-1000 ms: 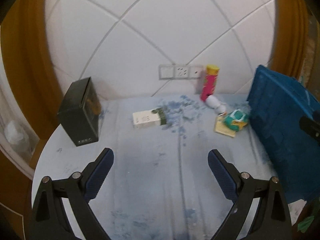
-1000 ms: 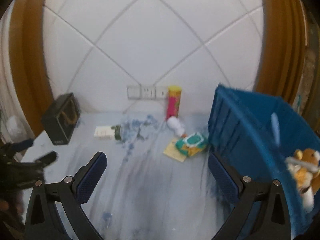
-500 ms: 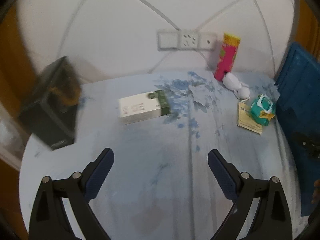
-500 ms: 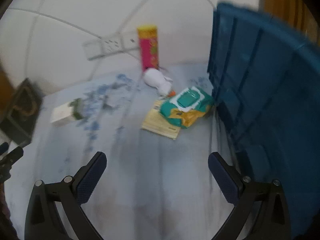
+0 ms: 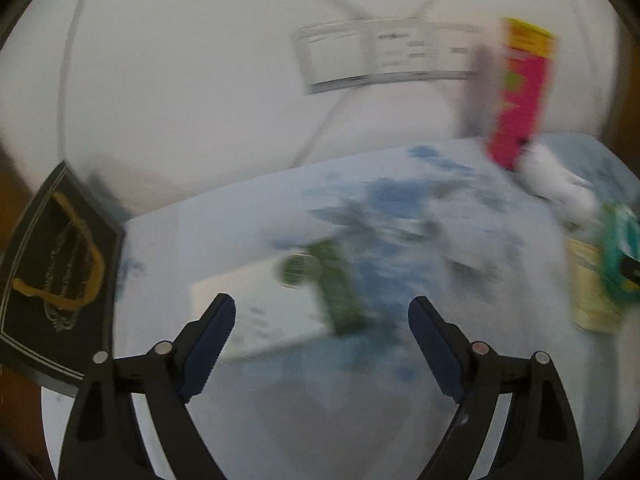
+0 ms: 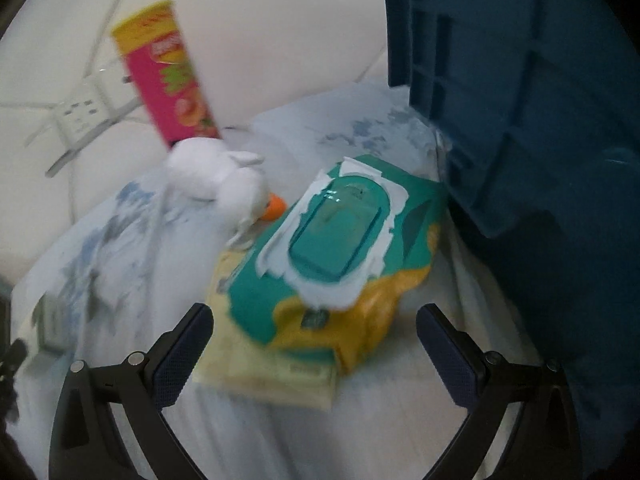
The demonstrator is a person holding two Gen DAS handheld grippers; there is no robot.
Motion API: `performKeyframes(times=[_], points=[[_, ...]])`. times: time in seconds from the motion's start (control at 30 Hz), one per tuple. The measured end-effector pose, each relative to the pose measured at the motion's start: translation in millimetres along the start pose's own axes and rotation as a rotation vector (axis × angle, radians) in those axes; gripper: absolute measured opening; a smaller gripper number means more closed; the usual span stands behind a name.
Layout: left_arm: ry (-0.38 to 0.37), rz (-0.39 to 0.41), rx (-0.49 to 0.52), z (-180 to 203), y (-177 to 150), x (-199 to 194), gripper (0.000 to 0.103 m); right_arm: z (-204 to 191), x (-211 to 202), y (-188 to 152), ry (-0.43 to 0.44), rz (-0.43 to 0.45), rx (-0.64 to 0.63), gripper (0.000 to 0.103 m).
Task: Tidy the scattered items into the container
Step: 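Grasp the green wipes pack with the right tool while the left tool reaches the white box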
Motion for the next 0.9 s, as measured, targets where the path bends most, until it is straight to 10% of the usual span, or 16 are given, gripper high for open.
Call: performKeyframes(times=[0.37,0.7,0.9], points=[[-0.022,-0.207,-0.121,-81.3,18.8,104.8,0.090,-2.9,37.3,24.6,-0.091,-0.001,-0.041,0.103],[-0.080,-0.273,-0.133,-53.8,-92.3,24.7,0.090,-39.8,25.0,-25.2,0.045,-0.112,-0.323,0.076],[-0.075,-0.323,-0.120,-45.6,-169.1,-28.7,0.090,-57.2,-25.9,-117.8,0.169,-0.219,-0.498,0.071]])
Point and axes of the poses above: each gripper's, at about its wrist camera, not at the fingertips, and x roughly the way its jaws point, z to its right, y to its top, the point moved 10 cm from there along x, roughly the way its jaws point, and after that the axes turned 1 degree about -z, right-handed, at the moved point
